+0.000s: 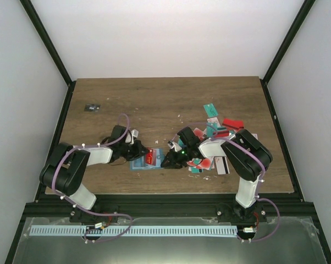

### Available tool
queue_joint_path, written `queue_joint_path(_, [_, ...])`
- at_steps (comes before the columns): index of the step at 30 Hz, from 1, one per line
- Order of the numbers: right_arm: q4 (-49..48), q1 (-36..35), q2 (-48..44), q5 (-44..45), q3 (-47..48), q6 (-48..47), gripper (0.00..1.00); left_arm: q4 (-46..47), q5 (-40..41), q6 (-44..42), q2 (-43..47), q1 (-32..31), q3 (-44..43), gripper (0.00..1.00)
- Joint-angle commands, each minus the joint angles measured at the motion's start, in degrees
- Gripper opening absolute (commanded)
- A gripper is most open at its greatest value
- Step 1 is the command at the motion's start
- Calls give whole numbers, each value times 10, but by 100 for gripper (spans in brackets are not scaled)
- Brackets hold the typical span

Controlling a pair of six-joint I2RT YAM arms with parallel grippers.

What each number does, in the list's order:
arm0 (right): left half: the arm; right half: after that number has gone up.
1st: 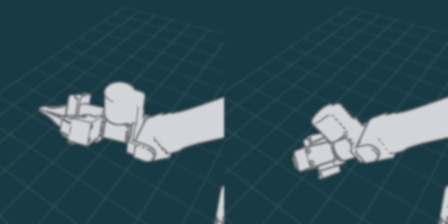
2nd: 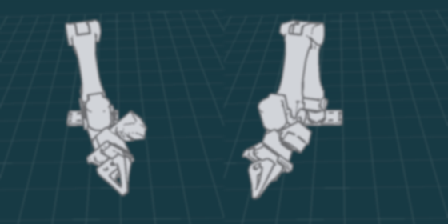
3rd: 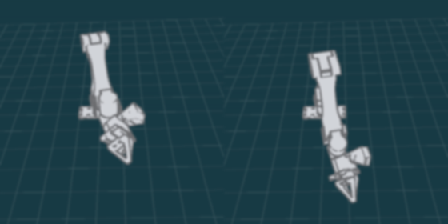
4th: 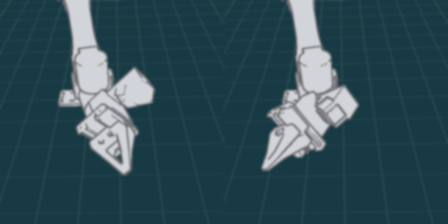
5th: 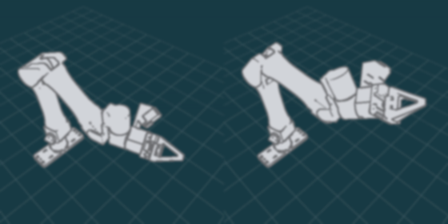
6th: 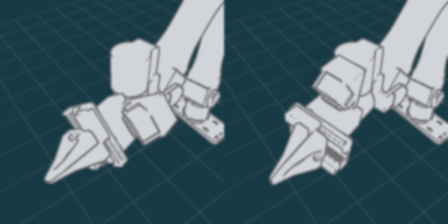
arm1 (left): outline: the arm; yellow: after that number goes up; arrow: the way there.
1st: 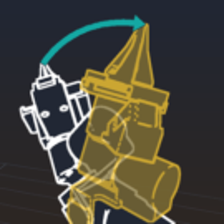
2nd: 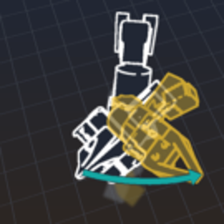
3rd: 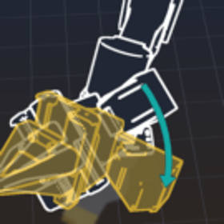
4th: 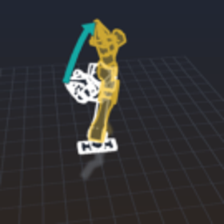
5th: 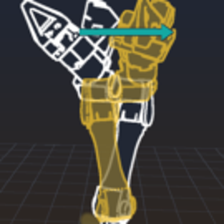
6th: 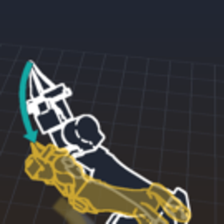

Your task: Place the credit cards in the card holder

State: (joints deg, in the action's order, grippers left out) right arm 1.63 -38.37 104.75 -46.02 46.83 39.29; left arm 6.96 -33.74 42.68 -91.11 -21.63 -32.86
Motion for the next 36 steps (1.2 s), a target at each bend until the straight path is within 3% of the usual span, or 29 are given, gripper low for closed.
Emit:
queue_joint_path(1, [-9, -1, 15, 11, 1, 13, 24, 7, 31, 25, -19, -19, 13, 4])
queue_joint_path(13, [-13, 0, 8, 17, 11, 33, 24, 28, 47, 57, -29, -50, 20, 4])
queue_joint_path(25, [22, 0, -57, 41, -5, 29, 25, -43, 73, 34, 33, -51, 8, 18])
queue_joint_path(33, [55, -1, -111, 50, -20, 21, 26, -114, 95, 5, 103, -52, -5, 39])
queue_joint_path(36, [57, -2, -131, 45, -24, 25, 27, -152, 101, -15, 126, -52, -17, 42])
